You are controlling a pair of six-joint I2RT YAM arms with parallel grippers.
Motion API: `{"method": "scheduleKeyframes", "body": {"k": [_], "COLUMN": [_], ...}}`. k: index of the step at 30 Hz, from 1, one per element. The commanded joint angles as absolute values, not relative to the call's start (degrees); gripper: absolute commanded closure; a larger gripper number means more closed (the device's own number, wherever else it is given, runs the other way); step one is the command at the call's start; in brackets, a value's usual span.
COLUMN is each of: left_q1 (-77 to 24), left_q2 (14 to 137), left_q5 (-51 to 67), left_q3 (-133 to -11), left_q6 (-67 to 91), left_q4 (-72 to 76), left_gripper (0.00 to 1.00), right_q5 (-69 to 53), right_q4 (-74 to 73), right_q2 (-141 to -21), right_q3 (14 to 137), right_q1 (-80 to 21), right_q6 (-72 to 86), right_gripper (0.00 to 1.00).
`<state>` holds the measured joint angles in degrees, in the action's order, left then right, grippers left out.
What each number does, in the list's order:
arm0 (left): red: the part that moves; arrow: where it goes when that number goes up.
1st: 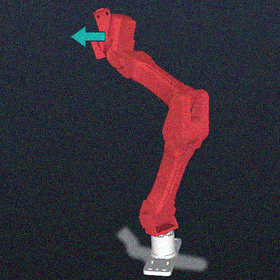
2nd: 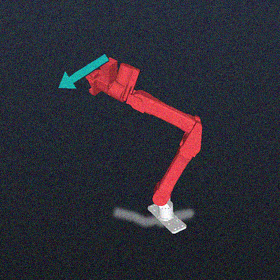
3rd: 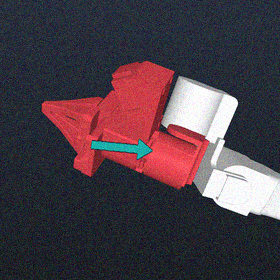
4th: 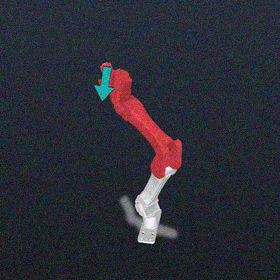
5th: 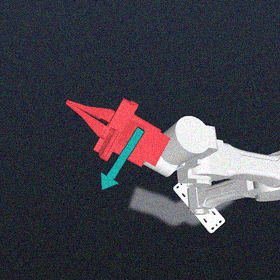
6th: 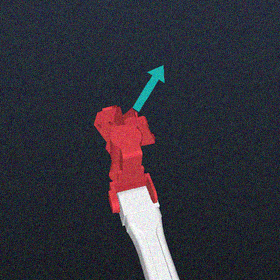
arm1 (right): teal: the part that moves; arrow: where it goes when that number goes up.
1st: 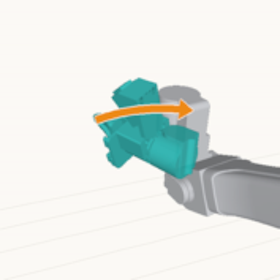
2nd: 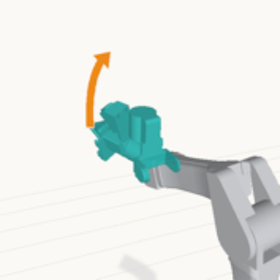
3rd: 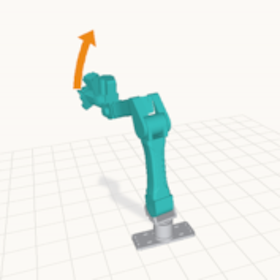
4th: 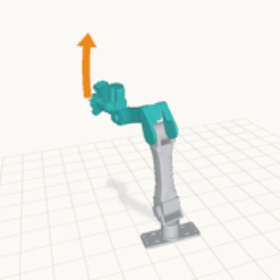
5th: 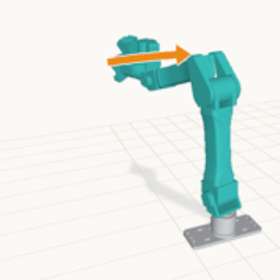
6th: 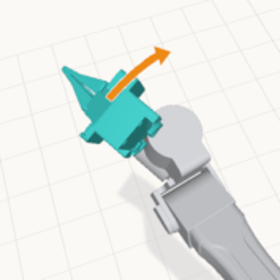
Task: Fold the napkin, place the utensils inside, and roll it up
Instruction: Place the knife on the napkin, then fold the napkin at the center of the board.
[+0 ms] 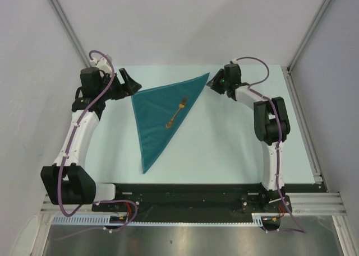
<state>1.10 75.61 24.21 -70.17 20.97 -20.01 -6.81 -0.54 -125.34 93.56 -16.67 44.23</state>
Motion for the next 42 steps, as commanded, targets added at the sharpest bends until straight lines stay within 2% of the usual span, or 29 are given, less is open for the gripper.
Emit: {"method": "scheduleKeyframes", "body": {"k": [1, 14, 32, 35, 37, 42], "left_q1": [1.3, 1.3, 1.4, 1.4, 1.5, 1.6], "left_q2": [76.2, 77.4, 77.5, 77.5, 77.6, 77.8], "left_q5": [24.8, 25.9, 28.3, 28.6, 28.8, 29.4], "left_q3": [-69.9, -70.0, -70.0, -70.0, -70.0, -70.0], "left_q6": [21.1, 21.3, 22.1, 22.2, 22.3, 22.6], "left_q4": [-18.2, -18.1, -17.8, -17.6, -17.6, -17.3], "left_gripper": [0.14, 0.14, 0.15, 0.15, 0.15, 0.15], "right_q5": [-12.2, -17.5, -15.1, -14.8, -14.2, -13.7], "right_q4": [4.8, 0.2, -6.2, -6.4, -6.3, -5.3], "right_q2": [-132.1, -152.2, -163.8, -164.1, -164.1, -164.2], "right_q3": [99.4, 123.8, 139.6, 139.3, 139.1, 138.9], "right_q1": [-13.5, -9.8, -10.5, -10.5, -10.3, -10.4], "right_q6": [41.9, 42.7, 46.8, 47.3, 47.3, 47.5], "right_gripper": [0.62, 0.64, 0.6, 0.63, 0.72, 0.88]}}
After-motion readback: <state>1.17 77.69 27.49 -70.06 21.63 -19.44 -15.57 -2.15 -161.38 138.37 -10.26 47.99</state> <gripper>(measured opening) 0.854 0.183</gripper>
